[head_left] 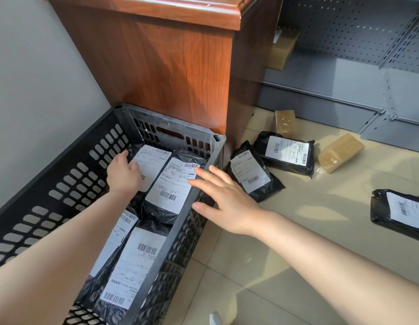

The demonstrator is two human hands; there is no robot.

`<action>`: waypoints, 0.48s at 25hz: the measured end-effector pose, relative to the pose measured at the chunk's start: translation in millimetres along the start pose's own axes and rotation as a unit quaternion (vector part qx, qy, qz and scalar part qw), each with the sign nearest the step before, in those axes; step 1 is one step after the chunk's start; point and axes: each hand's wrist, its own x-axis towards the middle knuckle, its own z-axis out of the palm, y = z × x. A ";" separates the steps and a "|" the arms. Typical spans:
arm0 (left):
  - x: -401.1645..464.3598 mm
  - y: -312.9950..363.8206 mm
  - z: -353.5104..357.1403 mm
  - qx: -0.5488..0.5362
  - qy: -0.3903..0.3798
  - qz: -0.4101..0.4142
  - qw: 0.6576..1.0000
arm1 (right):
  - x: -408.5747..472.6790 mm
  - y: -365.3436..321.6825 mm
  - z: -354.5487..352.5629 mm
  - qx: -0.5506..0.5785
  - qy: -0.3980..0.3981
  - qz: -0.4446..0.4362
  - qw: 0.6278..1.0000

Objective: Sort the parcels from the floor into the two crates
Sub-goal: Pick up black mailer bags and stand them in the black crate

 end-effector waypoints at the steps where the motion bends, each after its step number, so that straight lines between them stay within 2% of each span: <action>1: -5.1 10.3 -3.2 -0.035 -0.004 0.010 0.999 | -1.2 1.2 -2.5 0.016 0.001 -0.003 1.000; 4: -28.7 47.9 -17.1 -0.129 -0.020 0.051 0.990 | -6.8 7.0 -7.0 0.043 0.018 -0.002 0.999; 7: -59.3 88.7 -31.1 -0.188 -0.034 0.131 0.973 | -16.3 17.5 -16.3 0.046 0.039 0.028 0.998; 12: -108.5 148.4 -28.0 -0.192 -0.085 0.230 0.950 | -30.6 47.6 -31.7 -0.009 0.068 0.125 0.990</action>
